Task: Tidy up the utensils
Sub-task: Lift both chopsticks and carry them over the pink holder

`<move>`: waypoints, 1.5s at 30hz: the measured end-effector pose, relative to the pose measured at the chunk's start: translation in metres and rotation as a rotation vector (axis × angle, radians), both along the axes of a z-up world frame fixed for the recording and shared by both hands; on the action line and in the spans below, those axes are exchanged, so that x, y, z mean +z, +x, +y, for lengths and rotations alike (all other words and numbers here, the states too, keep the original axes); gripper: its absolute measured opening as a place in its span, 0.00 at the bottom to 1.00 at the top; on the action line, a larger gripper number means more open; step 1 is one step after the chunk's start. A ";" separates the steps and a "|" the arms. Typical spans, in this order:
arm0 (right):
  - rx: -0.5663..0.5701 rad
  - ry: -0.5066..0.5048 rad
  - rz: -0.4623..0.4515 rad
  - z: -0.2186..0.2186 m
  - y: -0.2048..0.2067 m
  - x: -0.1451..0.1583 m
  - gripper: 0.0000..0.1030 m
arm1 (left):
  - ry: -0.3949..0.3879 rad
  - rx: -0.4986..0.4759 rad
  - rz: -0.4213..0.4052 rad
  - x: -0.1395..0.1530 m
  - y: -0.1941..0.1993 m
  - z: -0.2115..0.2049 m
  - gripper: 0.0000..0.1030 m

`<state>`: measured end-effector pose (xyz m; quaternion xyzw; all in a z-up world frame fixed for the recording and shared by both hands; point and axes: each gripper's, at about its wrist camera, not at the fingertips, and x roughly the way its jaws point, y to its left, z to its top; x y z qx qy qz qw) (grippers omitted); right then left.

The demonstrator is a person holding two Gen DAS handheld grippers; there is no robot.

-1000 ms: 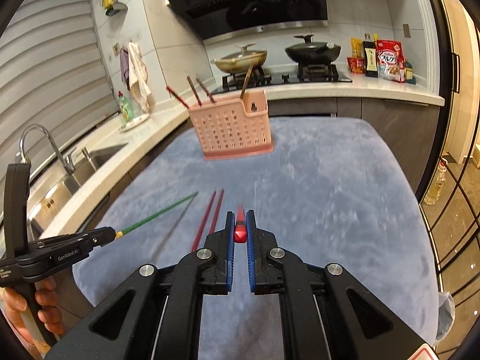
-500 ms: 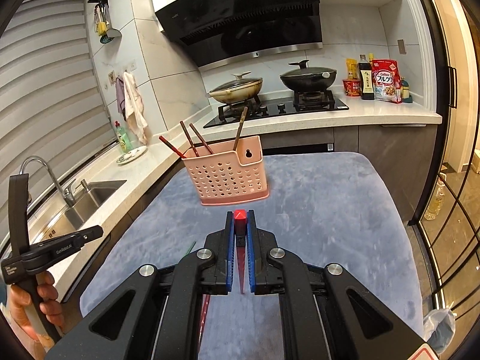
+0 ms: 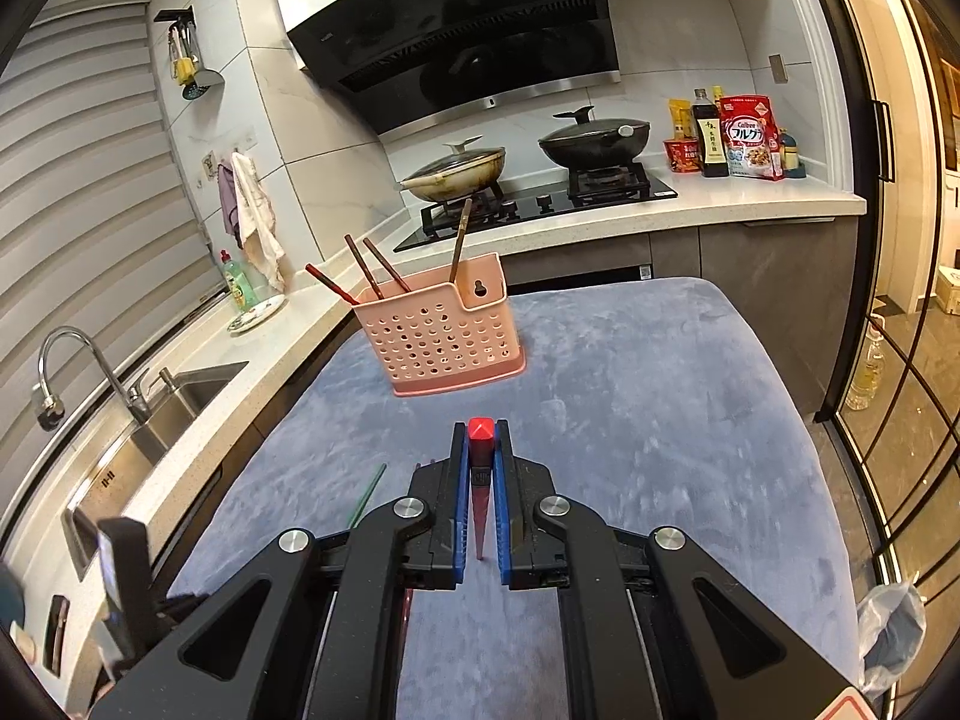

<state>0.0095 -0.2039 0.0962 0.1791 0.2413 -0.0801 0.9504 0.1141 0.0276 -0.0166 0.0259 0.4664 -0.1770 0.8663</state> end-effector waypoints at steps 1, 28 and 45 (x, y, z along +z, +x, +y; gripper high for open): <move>0.001 0.001 0.000 -0.001 0.000 0.000 0.07 | 0.010 0.000 0.009 -0.006 -0.001 -0.001 0.33; 0.008 -0.018 -0.048 0.003 -0.004 0.020 0.07 | -0.053 -0.017 -0.098 0.057 -0.010 0.006 0.06; 0.076 0.016 -0.137 -0.019 0.063 0.075 0.07 | -0.103 -0.015 -0.335 0.189 0.070 -0.026 0.06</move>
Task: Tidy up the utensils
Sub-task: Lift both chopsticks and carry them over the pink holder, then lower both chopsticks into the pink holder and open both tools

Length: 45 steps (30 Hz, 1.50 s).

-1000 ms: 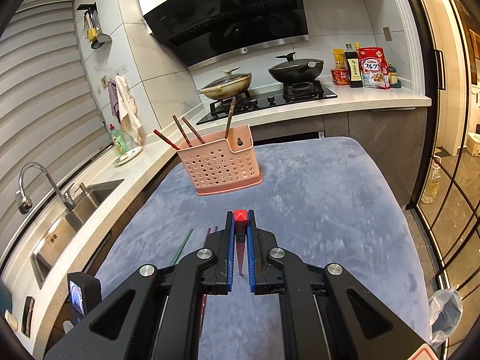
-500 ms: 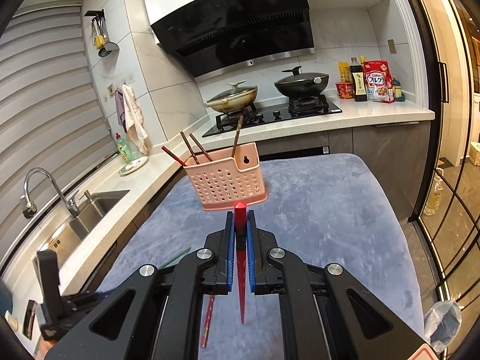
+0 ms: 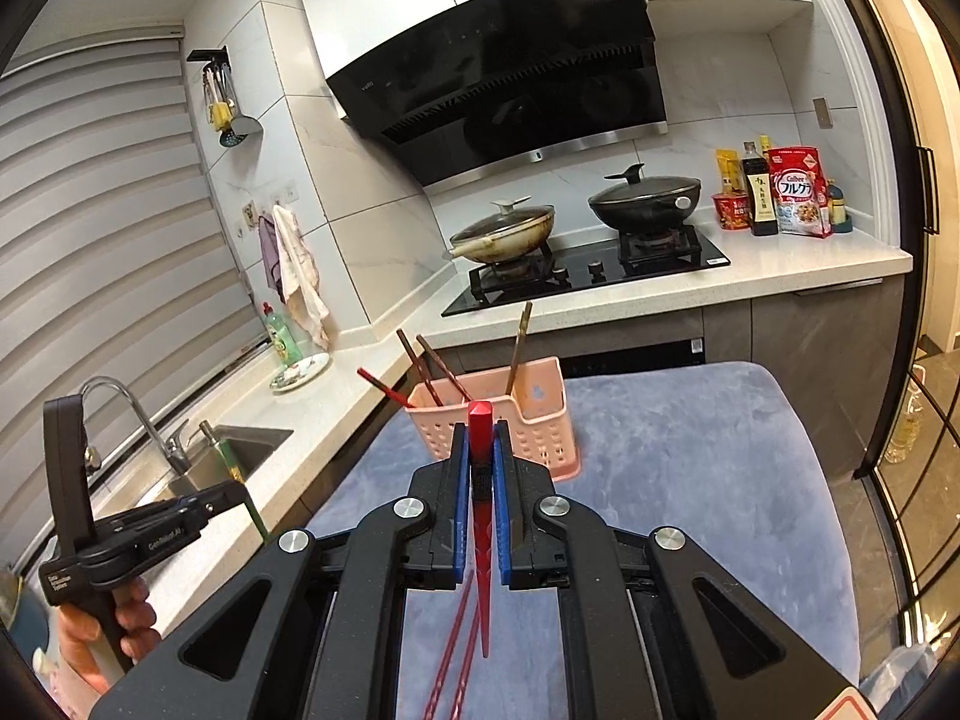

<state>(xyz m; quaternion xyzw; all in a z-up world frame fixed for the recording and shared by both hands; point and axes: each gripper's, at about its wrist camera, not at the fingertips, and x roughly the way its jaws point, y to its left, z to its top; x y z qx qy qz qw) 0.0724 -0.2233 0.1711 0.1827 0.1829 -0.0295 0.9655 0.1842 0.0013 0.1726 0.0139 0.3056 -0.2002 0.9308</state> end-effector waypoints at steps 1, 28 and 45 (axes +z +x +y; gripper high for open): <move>0.000 0.001 -0.003 -0.003 0.008 0.003 0.07 | -0.001 -0.002 -0.009 0.005 0.003 -0.003 0.06; -0.072 0.076 -0.045 -0.065 0.232 0.042 0.07 | -0.151 0.042 -0.214 0.085 0.171 -0.067 0.06; -0.076 0.087 0.073 -0.072 0.242 -0.022 0.23 | -0.108 0.091 -0.079 0.013 0.194 -0.073 0.27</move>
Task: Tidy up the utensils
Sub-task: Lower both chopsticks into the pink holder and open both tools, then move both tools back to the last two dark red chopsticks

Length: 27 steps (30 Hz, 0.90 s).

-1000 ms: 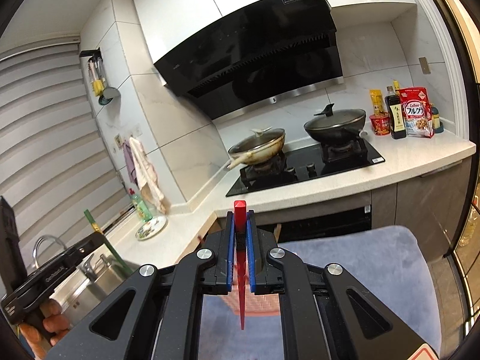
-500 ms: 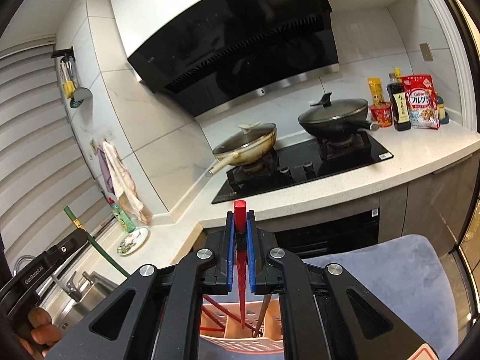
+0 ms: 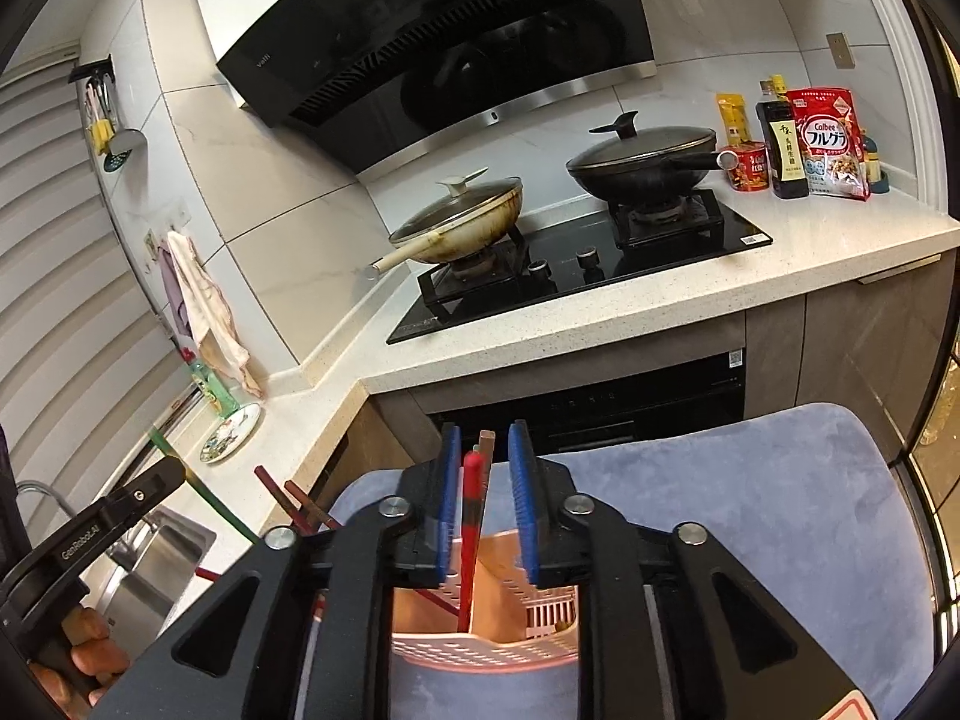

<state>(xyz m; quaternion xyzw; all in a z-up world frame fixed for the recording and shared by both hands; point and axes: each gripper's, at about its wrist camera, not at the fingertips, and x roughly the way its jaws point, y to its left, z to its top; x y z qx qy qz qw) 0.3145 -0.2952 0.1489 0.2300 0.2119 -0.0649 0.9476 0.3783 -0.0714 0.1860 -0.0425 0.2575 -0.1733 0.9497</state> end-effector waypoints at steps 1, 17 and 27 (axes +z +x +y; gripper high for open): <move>-0.001 -0.009 -0.007 0.000 -0.005 0.003 0.27 | 0.002 0.007 -0.006 0.001 -0.002 0.001 0.32; 0.064 -0.029 -0.053 0.030 -0.113 0.028 0.39 | 0.142 0.041 -0.075 0.014 -0.107 0.022 0.54; 0.100 -0.122 0.064 0.073 -0.209 -0.024 0.39 | 0.223 0.050 0.001 -0.040 -0.185 0.051 0.58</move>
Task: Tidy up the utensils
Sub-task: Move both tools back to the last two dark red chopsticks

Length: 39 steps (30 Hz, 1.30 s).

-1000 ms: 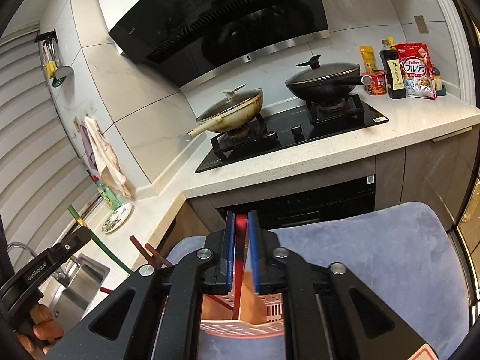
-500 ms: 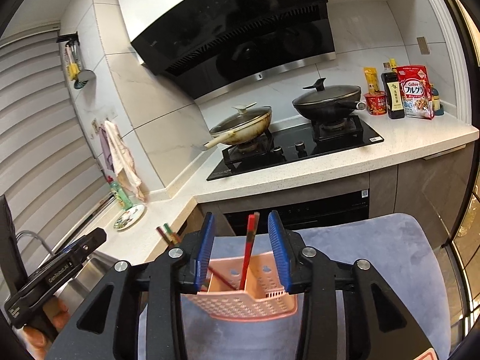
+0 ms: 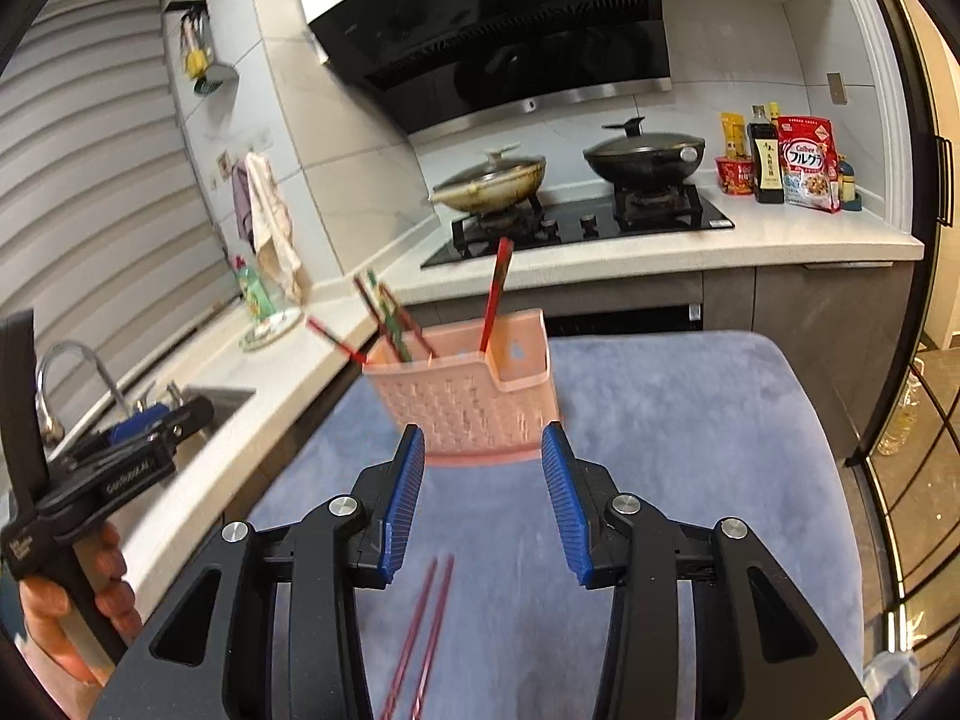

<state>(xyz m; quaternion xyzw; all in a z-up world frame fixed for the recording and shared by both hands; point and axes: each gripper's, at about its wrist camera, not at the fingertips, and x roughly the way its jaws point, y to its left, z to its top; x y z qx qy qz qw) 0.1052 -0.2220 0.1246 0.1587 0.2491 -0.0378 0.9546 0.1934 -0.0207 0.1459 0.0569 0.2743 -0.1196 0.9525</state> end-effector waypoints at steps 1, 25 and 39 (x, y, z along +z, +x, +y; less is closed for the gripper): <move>0.000 -0.006 0.008 0.004 -0.006 -0.005 0.39 | 0.006 -0.002 0.009 -0.006 -0.006 0.002 0.58; 0.150 -0.057 0.289 0.119 -0.074 -0.159 0.36 | 0.081 0.050 0.256 -0.141 -0.093 0.041 0.57; 0.147 -0.068 0.341 0.132 -0.069 -0.185 0.24 | 0.090 0.055 0.291 -0.155 -0.099 0.044 0.58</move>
